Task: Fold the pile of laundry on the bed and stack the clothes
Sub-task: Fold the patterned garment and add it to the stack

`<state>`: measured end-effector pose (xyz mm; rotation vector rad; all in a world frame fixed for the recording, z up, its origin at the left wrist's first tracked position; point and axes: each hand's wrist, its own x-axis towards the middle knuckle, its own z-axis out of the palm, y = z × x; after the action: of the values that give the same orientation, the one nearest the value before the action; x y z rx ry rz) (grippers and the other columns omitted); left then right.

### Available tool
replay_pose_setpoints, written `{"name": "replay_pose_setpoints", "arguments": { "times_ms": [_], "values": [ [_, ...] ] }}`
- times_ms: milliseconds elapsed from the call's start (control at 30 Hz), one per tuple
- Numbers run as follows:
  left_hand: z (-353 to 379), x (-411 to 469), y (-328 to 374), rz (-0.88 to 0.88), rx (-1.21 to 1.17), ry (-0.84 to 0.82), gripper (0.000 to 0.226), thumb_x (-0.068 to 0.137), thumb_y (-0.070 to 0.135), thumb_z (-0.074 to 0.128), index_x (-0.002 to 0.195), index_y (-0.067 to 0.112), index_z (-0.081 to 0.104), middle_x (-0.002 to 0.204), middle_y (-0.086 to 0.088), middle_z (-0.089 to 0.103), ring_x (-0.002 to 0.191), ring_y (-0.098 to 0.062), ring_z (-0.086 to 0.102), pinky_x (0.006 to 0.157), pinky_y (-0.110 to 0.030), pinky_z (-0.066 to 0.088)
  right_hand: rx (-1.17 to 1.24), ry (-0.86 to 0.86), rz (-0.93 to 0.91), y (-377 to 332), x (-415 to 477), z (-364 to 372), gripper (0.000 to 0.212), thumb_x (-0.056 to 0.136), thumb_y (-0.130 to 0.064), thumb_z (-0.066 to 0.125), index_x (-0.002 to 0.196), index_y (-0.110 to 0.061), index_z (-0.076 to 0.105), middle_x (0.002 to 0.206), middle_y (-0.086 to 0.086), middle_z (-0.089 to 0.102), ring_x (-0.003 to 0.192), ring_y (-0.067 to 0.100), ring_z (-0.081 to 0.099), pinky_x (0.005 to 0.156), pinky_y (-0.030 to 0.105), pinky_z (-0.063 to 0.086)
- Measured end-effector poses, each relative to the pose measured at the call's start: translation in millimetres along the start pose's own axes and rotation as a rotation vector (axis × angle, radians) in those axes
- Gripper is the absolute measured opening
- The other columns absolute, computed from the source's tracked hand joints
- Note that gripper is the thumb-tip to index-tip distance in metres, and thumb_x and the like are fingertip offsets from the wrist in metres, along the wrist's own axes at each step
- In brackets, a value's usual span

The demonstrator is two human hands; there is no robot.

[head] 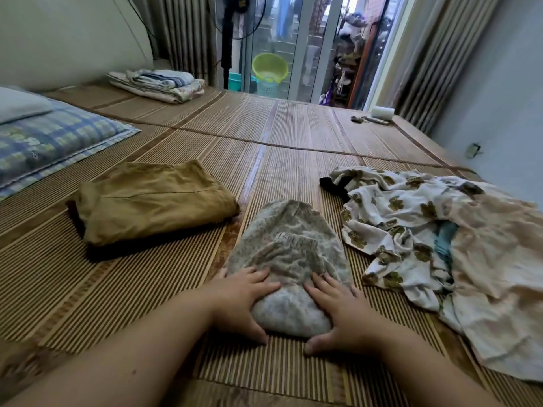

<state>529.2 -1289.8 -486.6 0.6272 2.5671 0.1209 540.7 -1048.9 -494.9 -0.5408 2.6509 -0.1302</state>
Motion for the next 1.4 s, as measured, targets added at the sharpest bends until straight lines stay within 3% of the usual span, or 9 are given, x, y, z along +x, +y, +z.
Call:
{"name": "replay_pose_setpoints", "arguments": {
  "times_ms": [133, 267, 367, 533, 700, 867, 1000, 1167, 1400],
  "values": [
    [-3, -6, -7, -0.005, 0.020, 0.007, 0.090, 0.083, 0.031, 0.060, 0.151, 0.047, 0.003, 0.162, 0.012, -0.005, 0.149, -0.011, -0.007, 0.119, -0.056, 0.000, 0.027, -0.004, -0.015, 11, -7, -11, 0.099, 0.076, -0.056, 0.068, 0.153, -0.037, 0.007, 0.156, -0.022, -0.004, 0.145, 0.002, -0.010, 0.119, 0.039, 0.000],
    [6, -21, -8, 0.026, 0.140, 0.280, 0.064, 0.089, 0.019, 0.051, 0.145, 0.044, 0.032, 0.153, 0.016, 0.035, 0.141, -0.007, 0.028, 0.116, -0.041, 0.018, 0.185, 0.238, 0.015, 32, -21, -6, 0.051, 0.089, -0.014, 0.057, 0.135, -0.033, 0.053, 0.150, -0.016, 0.037, 0.144, 0.004, 0.022, 0.116, 0.026, 0.016],
    [6, -32, -9, 0.034, 0.023, 0.460, 0.034, 0.086, 0.022, 0.051, 0.115, 0.038, 0.060, 0.112, 0.013, 0.065, 0.104, -0.010, 0.058, 0.088, -0.028, 0.043, 0.453, 0.306, 0.089, 38, -35, -8, 0.033, 0.090, -0.017, 0.054, 0.116, -0.032, 0.067, 0.139, -0.018, 0.044, 0.132, 0.008, 0.041, 0.108, 0.027, 0.034],
    [-26, -63, -19, 0.021, -0.628, 0.270, 0.018, 0.071, 0.009, 0.058, 0.084, 0.020, 0.067, 0.078, 0.004, 0.066, 0.073, -0.009, 0.061, 0.068, -0.030, 0.049, 0.882, 0.239, 0.015, 19, -58, -42, 0.035, 0.079, -0.029, 0.052, 0.091, 0.000, 0.067, 0.091, 0.013, 0.068, 0.089, 0.028, 0.062, 0.080, 0.035, 0.052],
    [-45, -76, -33, 0.083, -1.260, 0.255, 0.040, 0.066, 0.008, 0.062, 0.105, 0.013, 0.069, 0.094, -0.013, 0.072, 0.082, -0.024, 0.068, 0.068, -0.033, 0.054, 0.852, 0.467, 0.089, 2, -50, -62, 0.027, 0.096, -0.010, 0.042, 0.093, 0.008, 0.061, 0.090, 0.016, 0.062, 0.082, 0.026, 0.058, 0.075, 0.038, 0.050],
    [-36, -30, -31, -0.205, -1.440, 0.669, 0.032, 0.092, 0.017, 0.064, 0.123, 0.016, 0.057, 0.113, -0.011, 0.067, 0.093, -0.017, 0.065, 0.077, -0.031, 0.054, 1.277, 0.617, 0.263, -8, -4, -63, 0.032, 0.100, -0.032, 0.045, 0.118, -0.012, 0.061, 0.107, 0.004, 0.063, 0.102, 0.022, 0.058, 0.089, 0.041, 0.048],
    [-37, -9, -32, -0.357, -1.091, 0.817, 0.055, 0.096, 0.044, 0.052, 0.145, 0.021, 0.041, 0.146, -0.006, 0.046, 0.131, -0.020, 0.045, 0.106, -0.032, 0.035, 0.947, 0.668, 0.299, -10, 9, -53, 0.062, 0.096, -0.054, 0.038, 0.149, -0.022, 0.032, 0.146, 0.006, 0.043, 0.135, 0.028, 0.038, 0.107, 0.044, 0.032],
    [-19, 4, 4, -0.187, -0.280, 0.436, 0.053, 0.094, 0.060, 0.037, 0.146, 0.049, 0.027, 0.163, 0.007, 0.003, 0.149, -0.019, -0.006, 0.114, -0.062, -0.004, 0.570, 0.408, 0.144, -16, 20, -34, 0.056, 0.095, -0.051, 0.046, 0.147, -0.033, 0.034, 0.158, -0.003, 0.024, 0.143, 0.022, 0.026, 0.114, 0.049, 0.027],
    [17, 17, 12, -0.248, -0.196, 0.201, 0.057, 0.095, 0.066, 0.020, 0.146, 0.056, -0.003, 0.162, 0.004, -0.017, 0.148, -0.023, -0.017, 0.112, -0.062, -0.008, 0.295, 0.239, 0.309, -8, 42, -2, 0.074, 0.090, -0.066, 0.039, 0.152, -0.036, 0.014, 0.162, -0.001, 0.005, 0.147, 0.027, 0.010, 0.115, 0.057, 0.017]
  ]
}}
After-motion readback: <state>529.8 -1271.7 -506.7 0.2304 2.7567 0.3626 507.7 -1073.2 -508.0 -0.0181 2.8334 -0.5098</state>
